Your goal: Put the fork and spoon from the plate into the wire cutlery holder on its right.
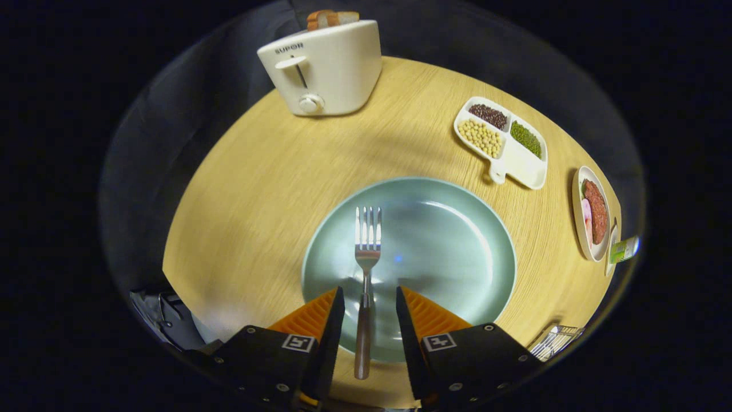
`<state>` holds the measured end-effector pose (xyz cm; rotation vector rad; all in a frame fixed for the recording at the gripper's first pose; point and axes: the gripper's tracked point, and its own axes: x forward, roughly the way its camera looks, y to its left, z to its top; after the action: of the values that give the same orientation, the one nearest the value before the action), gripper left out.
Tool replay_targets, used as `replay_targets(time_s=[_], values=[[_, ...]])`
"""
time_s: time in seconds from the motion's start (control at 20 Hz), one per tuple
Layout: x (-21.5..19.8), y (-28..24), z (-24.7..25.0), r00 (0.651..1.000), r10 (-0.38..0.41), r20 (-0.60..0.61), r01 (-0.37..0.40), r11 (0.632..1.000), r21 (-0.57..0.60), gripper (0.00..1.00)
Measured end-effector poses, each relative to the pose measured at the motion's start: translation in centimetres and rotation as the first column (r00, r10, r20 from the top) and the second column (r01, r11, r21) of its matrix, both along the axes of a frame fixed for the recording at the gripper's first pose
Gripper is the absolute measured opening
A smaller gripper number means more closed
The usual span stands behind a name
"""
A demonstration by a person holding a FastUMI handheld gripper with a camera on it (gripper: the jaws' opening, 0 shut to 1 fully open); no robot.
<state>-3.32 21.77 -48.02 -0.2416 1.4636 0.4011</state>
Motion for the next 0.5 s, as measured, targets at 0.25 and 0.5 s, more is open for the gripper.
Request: replay_targets(time_s=[0.25,0.5], values=[[-0.3,-0.6,-0.7,0.998,-0.015,-0.062,0.011,0.998,-0.057,0.23],[0.1,-1.1,-0.4,0.999,-0.030,-0.017,0.029,0.999,-0.040,0.05]])
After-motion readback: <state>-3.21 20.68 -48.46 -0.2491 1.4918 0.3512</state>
